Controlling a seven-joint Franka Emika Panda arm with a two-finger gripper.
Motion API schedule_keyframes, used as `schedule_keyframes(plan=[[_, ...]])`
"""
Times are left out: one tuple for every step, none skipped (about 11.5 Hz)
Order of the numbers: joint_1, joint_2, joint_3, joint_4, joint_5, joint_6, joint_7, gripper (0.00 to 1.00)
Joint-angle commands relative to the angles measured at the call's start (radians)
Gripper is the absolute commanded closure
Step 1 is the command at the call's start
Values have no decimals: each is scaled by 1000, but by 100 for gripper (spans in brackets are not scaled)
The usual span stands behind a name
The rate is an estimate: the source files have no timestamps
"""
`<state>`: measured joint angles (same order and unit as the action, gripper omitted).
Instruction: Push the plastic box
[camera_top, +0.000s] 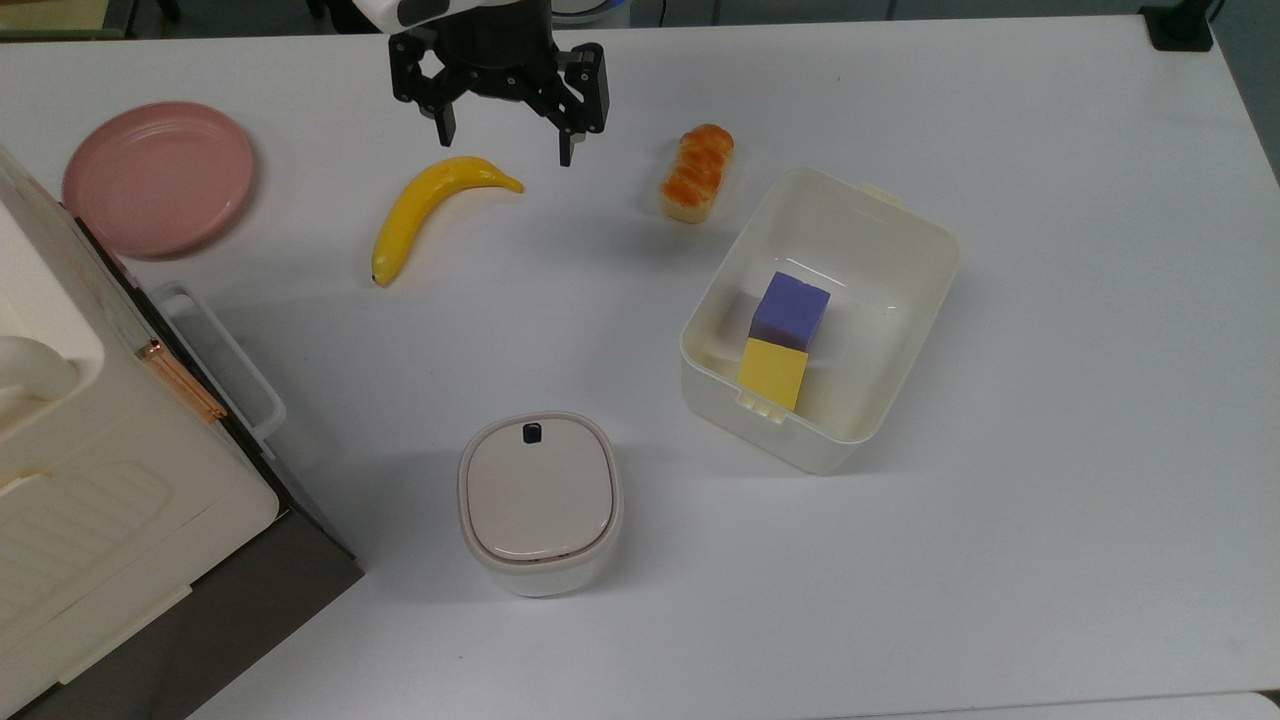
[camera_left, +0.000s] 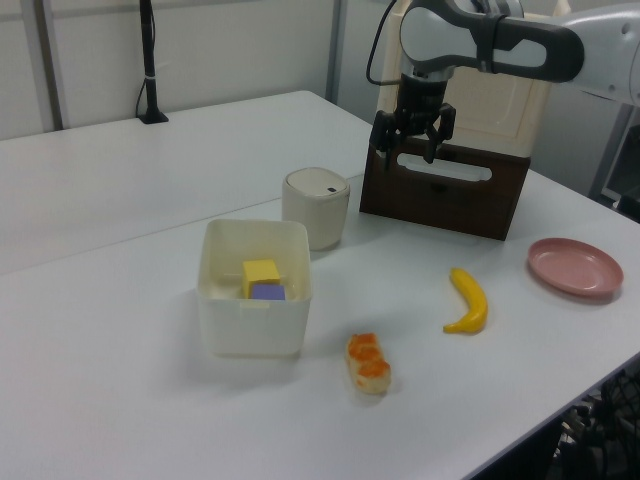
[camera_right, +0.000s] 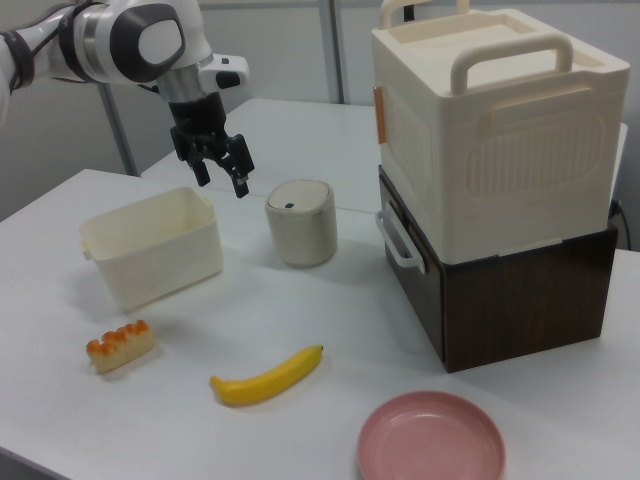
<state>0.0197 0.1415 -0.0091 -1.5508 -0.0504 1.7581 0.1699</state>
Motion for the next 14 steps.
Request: schedule_keyframes(plan=[[5, -14, -12, 3, 3, -26, -67, 0], [5, -13, -12, 3, 3, -26, -66, 0], [6, -11, -11, 3, 0, -25, -73, 0], [8, -11, -11, 0, -2, -23, -99, 0], [11, -10, -8, -3, 1, -23, -143, 0], [13, -10, -5, -5, 1, -22, -153, 0], [14, -10, 0, -5, 1, -22, -144, 0], [19, -10, 1, -3, 3, -22, -142, 0], [35, -10, 3, -5, 6, -19, -151, 0], [64, -6, 1, -5, 26, -12, -162, 0], [95, 7, 3, -3, 33, -3, -203, 0], [127, 13, 1, -2, 43, -2, -269, 0], [143, 21, 1, -3, 70, 15, -361, 0], [164, 35, 0, -3, 98, 44, -430, 0]])
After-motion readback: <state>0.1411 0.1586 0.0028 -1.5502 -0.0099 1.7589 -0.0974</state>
